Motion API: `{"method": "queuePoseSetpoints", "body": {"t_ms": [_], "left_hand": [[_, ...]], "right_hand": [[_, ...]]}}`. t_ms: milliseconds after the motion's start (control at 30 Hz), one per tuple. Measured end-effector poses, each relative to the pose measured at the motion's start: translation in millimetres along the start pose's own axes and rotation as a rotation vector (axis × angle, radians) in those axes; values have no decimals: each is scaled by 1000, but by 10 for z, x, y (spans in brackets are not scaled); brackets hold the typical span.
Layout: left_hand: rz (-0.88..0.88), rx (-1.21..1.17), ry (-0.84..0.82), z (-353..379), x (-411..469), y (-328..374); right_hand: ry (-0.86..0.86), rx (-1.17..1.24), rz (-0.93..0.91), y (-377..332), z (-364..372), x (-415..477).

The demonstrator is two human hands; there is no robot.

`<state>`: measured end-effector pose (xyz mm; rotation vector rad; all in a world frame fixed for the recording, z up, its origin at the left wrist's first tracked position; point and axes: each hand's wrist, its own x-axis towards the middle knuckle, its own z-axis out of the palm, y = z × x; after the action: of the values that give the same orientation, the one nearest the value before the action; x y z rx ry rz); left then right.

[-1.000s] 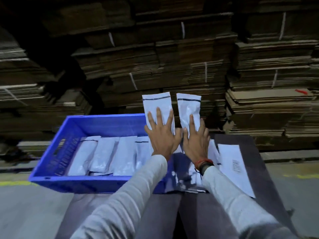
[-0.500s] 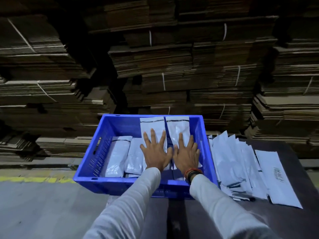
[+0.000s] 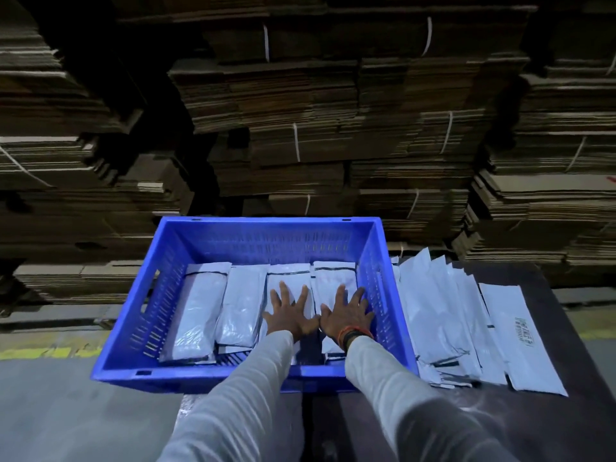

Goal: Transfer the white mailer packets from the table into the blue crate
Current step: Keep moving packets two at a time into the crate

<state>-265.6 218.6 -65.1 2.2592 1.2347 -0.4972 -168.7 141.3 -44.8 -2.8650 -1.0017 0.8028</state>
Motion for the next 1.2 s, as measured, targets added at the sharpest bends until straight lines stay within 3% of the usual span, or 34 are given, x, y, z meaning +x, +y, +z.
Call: {"method": "queuePoseSetpoints", "body": {"t_ms": [67,167,500,667,867,1033,1200], "left_hand": [[-23,-14,-31,-6,20,-12],[-18,-34,73,-74,-34,27],[150,-228,560,-606,-450,689],[262,-272,700,-750,-633,1391],[378,-267,707,-410,-732,2502],[407,-237,603,203,-728,3216],[262,-64,474,815,-645,3599]], "right_hand": [[-34,20,3,-4,1,12],[-4,57,-52,-36,-45,-25],[442,269,-384,368,-788,-410],[573,291,-390,997,-1165,-413],[598,230,-282,2121,-1419,-233],[568,175,-163,2977,-1395,-20],[442,136,-28,3657,-1119,215]]}}
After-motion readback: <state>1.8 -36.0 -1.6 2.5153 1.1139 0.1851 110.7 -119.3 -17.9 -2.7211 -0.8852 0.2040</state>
